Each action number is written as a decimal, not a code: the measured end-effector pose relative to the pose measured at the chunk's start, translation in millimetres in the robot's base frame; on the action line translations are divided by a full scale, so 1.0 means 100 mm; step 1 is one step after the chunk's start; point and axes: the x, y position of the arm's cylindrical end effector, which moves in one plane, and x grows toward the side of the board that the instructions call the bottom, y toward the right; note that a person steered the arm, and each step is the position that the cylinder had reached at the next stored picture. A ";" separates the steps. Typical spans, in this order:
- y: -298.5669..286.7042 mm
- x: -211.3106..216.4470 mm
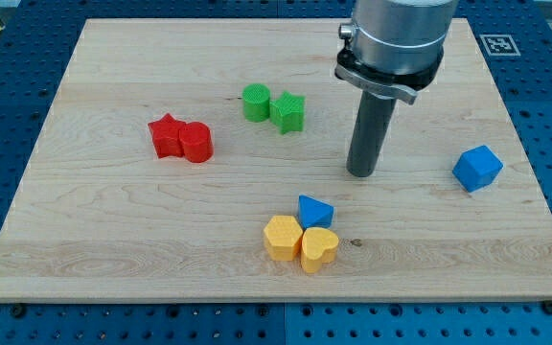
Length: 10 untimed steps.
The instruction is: Slide the red star and red circle towards center left
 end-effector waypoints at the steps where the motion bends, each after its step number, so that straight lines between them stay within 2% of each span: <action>1: -0.61 0.00; 2: -1.24 -0.07; 3: -1.38 -0.39; 4: -1.48 -0.40; 6: -1.18 -0.34; 8: -1.16 -0.14; 10: -1.28 -0.15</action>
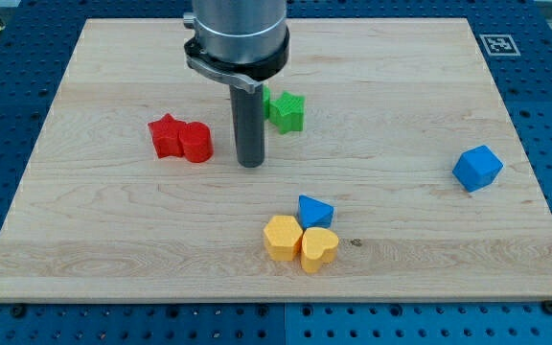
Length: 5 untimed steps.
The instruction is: Slide the red star and red circle towards center left
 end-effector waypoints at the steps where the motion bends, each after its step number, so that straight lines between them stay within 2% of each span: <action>1: -0.23 -0.04; 5: -0.78 -0.18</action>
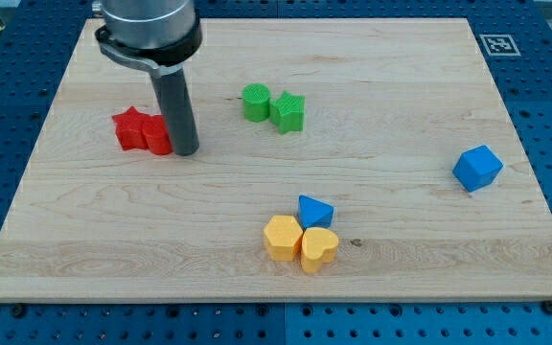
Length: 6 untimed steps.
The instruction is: Slide the red star and red circle towards center left
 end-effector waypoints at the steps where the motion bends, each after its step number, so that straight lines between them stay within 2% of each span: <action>1: -0.17 -0.02; 4: -0.39 -0.02; 6: -0.15 -0.36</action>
